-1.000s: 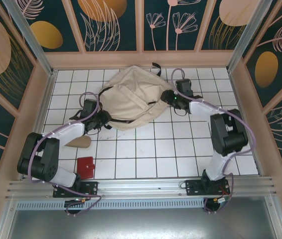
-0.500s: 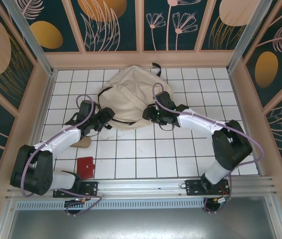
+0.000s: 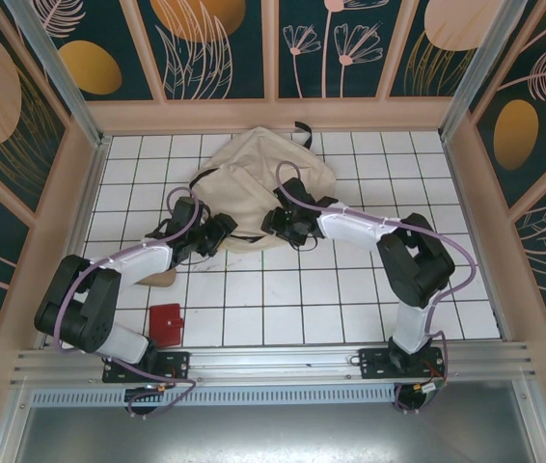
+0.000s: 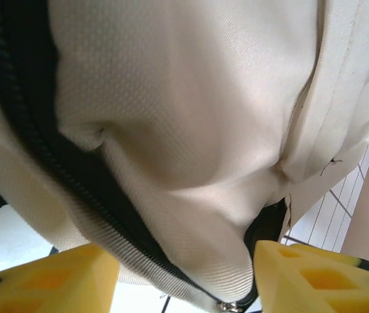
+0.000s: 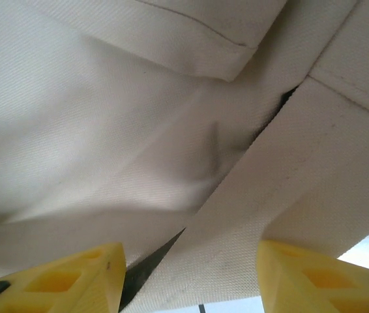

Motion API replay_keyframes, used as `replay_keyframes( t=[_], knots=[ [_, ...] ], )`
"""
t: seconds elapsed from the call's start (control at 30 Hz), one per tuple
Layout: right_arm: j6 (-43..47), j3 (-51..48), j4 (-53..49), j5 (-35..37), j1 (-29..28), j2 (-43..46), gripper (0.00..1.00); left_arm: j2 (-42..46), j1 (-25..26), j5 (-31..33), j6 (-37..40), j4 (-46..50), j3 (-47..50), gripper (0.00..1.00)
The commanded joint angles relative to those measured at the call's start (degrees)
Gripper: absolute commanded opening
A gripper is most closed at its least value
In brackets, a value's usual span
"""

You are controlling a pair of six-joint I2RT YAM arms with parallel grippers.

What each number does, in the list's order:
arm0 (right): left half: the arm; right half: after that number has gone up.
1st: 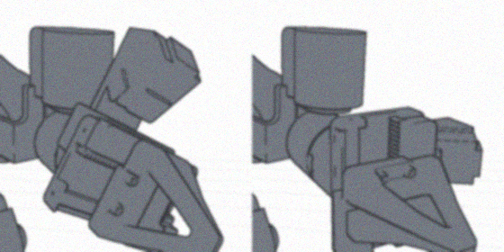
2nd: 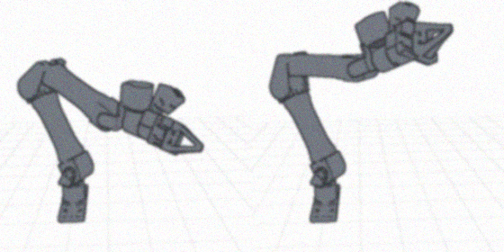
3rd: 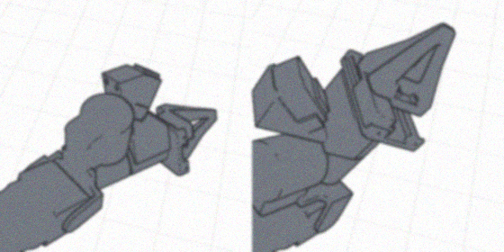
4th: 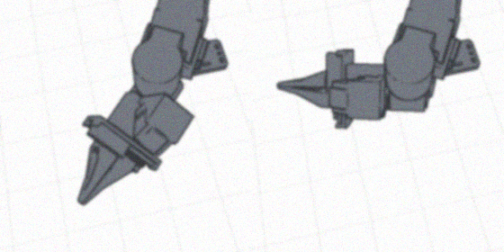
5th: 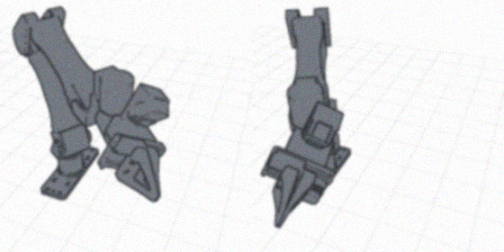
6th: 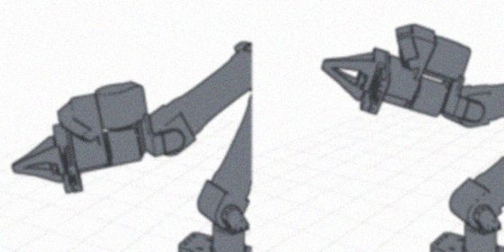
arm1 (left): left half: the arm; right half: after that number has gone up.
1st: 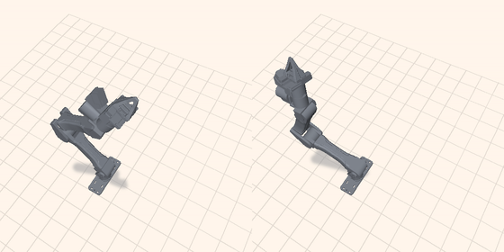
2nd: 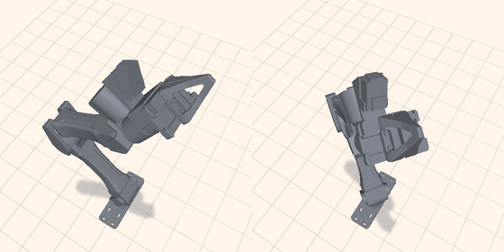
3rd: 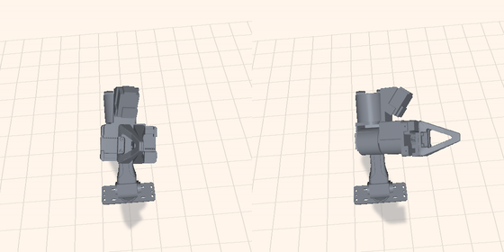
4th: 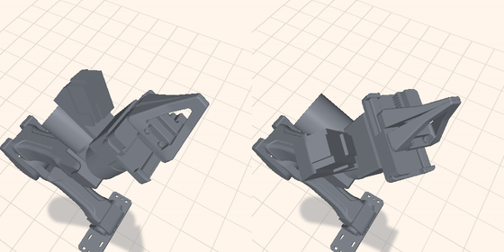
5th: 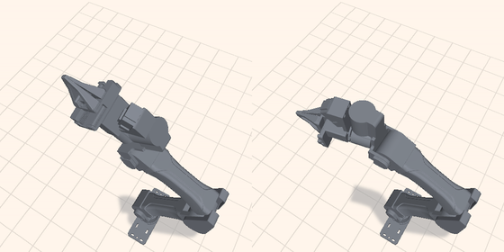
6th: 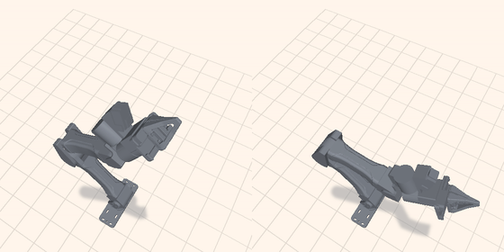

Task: Pack the student bag

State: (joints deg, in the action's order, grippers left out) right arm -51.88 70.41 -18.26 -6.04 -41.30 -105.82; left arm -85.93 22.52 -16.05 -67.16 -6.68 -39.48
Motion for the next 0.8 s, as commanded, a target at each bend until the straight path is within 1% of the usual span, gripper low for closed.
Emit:
replay_keyframes(
  t=[0.0, 0.03, 0.1, 0.23, 0.3, 0.33, 0.4, 0.43, 0.6, 0.7, 0.77],
  knots=[
    [-3.0, 2.2, -4.1, 2.1, -0.9, -1.7, 0.53, -1.6, 0.2, 0.2, -1.6, -3.5, 0.6, 0.53],
    [-3.1, 2.6, -4.5, 2.3, -1.0, -2.0, 0.52, -2.0, 0.2, -0.1, -1.7, -4.1, 0.6, 0.51],
    [-3.4, 3.0, -5.6, 2.5, -1.0, -2.2, 0.47, -2.5, 0.2, -0.2, -1.6, -4.5, 0.6, 0.49],
    [-3.6, 2.9, -7.2, 3.0, -1.2, -1.4, 0.37, -3.2, 0.2, 0.0, -1.5, -4.9, 1.1, 0.45],
    [-3.8, 2.3, -8.0, 3.4, -1.3, -0.5, 0.29, -3.6, 0.2, 0.0, -1.4, -5.2, 1.2, 0.44],
    [-3.9, 1.9, -8.2, 3.5, -1.4, 0.0, 0.29, -3.7, 0.2, 0.1, -1.3, -5.3, 1.3, 0.43],
    [-4.2, 1.1, -8.4, 3.5, -1.4, 0.7, 0.21, -4.3, 0.2, 0.0, -1.2, -5.7, 1.2, 0.41],
    [-4.3, 0.9, -8.6, 3.6, -1.4, 0.9, 0.18, -4.6, 0.2, 0.0, -1.1, -5.9, 1.1, 0.4],
    [-5.3, -1.0, -8.2, 3.4, -1.5, 1.1, 0.1, -6.2, 0.2, 0.0, -1.2, -7.1, 1.0, 0.3],
    [-5.9, -2.8, -6.6, 2.0, -1.6, 0.8, 0.04, -6.8, 0.2, 0.1, -1.2, -7.4, 0.9, 0.23],
    [-6.1, -4.0, -5.6, 1.2, -1.6, 0.3, 0.03, -6.6, 0.2, 0.8, -1.0, -7.0, 0.9, 0.18]
  ],
)
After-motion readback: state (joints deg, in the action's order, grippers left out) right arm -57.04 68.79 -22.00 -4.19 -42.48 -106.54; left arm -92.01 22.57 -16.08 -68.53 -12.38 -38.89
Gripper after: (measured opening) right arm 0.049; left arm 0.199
